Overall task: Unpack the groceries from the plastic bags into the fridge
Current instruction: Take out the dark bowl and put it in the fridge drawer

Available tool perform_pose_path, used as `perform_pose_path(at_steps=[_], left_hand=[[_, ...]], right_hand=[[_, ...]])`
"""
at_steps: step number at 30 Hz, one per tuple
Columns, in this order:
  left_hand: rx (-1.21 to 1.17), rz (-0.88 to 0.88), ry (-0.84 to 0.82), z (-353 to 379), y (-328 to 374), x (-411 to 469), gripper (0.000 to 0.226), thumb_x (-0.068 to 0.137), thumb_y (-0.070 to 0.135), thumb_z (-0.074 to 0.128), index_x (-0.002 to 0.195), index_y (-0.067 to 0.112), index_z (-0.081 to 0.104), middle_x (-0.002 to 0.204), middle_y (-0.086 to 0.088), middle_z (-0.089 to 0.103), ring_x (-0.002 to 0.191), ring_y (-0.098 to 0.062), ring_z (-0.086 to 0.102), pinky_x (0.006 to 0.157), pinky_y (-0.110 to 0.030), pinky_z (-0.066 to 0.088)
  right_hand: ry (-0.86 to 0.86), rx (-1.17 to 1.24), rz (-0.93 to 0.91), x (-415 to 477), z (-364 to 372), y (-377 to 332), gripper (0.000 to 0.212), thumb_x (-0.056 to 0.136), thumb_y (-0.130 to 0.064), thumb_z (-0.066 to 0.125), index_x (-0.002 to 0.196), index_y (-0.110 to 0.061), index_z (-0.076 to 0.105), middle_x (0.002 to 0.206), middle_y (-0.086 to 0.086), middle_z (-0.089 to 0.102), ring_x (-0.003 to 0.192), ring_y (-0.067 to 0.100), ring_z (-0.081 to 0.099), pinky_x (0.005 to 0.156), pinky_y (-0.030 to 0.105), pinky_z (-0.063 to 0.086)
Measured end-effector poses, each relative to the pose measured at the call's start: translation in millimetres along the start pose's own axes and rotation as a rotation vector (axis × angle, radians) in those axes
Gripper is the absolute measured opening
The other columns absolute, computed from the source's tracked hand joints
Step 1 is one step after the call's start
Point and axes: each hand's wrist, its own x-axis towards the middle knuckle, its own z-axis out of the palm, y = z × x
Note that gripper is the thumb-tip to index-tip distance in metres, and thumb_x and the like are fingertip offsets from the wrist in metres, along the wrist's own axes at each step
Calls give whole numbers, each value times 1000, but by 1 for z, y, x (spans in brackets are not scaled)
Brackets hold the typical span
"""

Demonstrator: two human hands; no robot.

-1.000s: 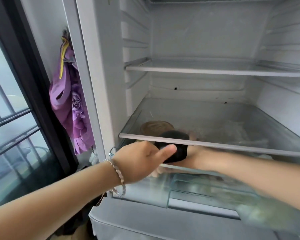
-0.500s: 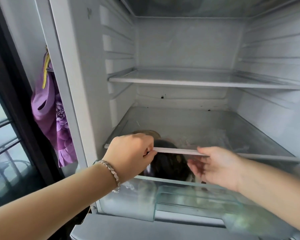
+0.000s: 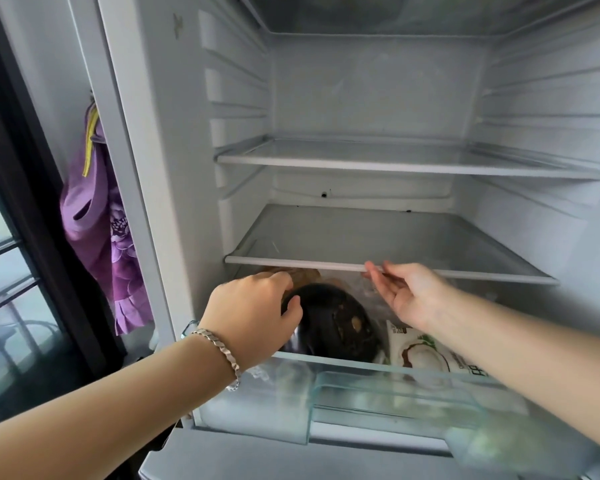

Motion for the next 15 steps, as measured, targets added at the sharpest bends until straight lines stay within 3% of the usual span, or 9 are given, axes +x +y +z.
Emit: perform_pose_path(at_steps=[7,9,11,13,15], left_hand=[[-45,-66,-163,-1,-4,9,25,92,37,42,105,25,61,98,4,67,92,-21,61,75,-28,47],[-83,-82,-239,-1,-7,11,24,89,29,45,107,24,61,101,3,68,94,-22,61,78,-30,50],[-132,-119,-333,1,-11,11,25,88,25,47,108,22,62,104,1,68,95,-23,61,79,-27,49],[-129,-141,-401,1,-16,12,22,88,26,47,102,18,61,102,-3,66,88,-24,58,74,-23,45],[-87,-131,-457,-2,-20,16,17,89,28,48,94,15,58,94,-4,64,79,-21,51,67,-20,37]], right_hand=[[16,-39,80,7,3,-2,12,95,2,46,84,2,51,80,23,60,42,22,66,36,22,50],[12,-145,129,5,3,-1,11,96,-6,49,91,3,50,85,21,60,53,23,67,41,26,53],[-36,-466,144,0,1,2,25,92,-22,58,101,0,50,92,12,59,73,17,63,59,27,55],[-152,-829,62,-8,3,4,51,70,-40,77,106,-7,59,102,1,63,92,12,61,84,25,50],[-344,-1185,-37,-19,10,6,60,54,-48,85,102,-18,66,106,-5,68,98,7,63,92,20,47]])
